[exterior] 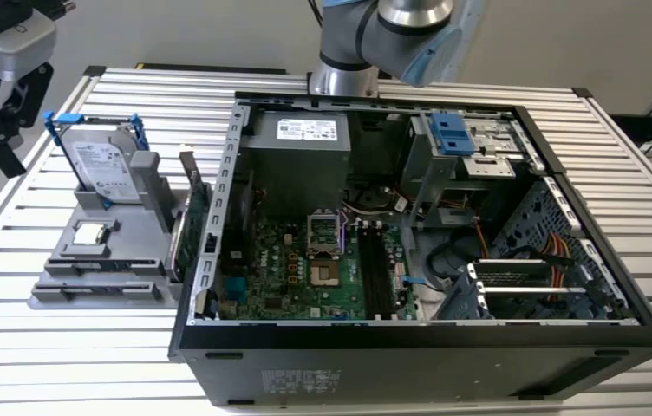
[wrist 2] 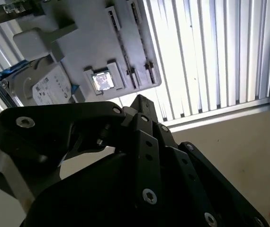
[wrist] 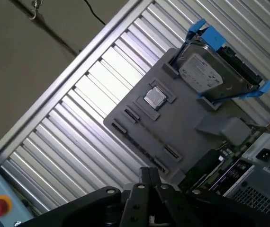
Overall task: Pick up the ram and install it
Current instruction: 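Pick up the ram and move it above insertion slot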
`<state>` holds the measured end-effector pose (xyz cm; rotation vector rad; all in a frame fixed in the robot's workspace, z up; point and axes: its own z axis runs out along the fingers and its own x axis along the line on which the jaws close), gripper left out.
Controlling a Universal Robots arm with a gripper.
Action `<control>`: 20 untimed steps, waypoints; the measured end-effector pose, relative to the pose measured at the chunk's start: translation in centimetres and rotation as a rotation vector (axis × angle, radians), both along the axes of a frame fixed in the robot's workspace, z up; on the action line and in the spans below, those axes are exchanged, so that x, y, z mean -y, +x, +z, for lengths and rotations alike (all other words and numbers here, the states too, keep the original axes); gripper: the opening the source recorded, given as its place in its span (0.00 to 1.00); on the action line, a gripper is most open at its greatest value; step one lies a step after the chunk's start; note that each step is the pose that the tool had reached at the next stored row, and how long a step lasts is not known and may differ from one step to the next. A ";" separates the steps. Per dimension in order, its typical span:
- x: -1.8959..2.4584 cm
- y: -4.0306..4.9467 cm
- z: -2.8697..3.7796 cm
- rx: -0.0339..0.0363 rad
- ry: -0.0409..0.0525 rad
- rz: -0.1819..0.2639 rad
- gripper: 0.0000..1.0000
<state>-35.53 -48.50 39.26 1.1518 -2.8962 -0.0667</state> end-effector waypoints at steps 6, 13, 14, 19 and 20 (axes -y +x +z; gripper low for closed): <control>0.00 -0.01 0.00 0.0000 -0.0001 0.088 0.00; 0.00 0.00 0.00 0.0000 0.0000 0.195 0.00; 0.00 0.00 0.00 0.0001 0.0000 0.211 0.00; 0.00 0.00 0.00 0.0000 0.0000 0.289 0.00; 0.00 0.00 0.00 0.0000 0.0000 0.304 0.00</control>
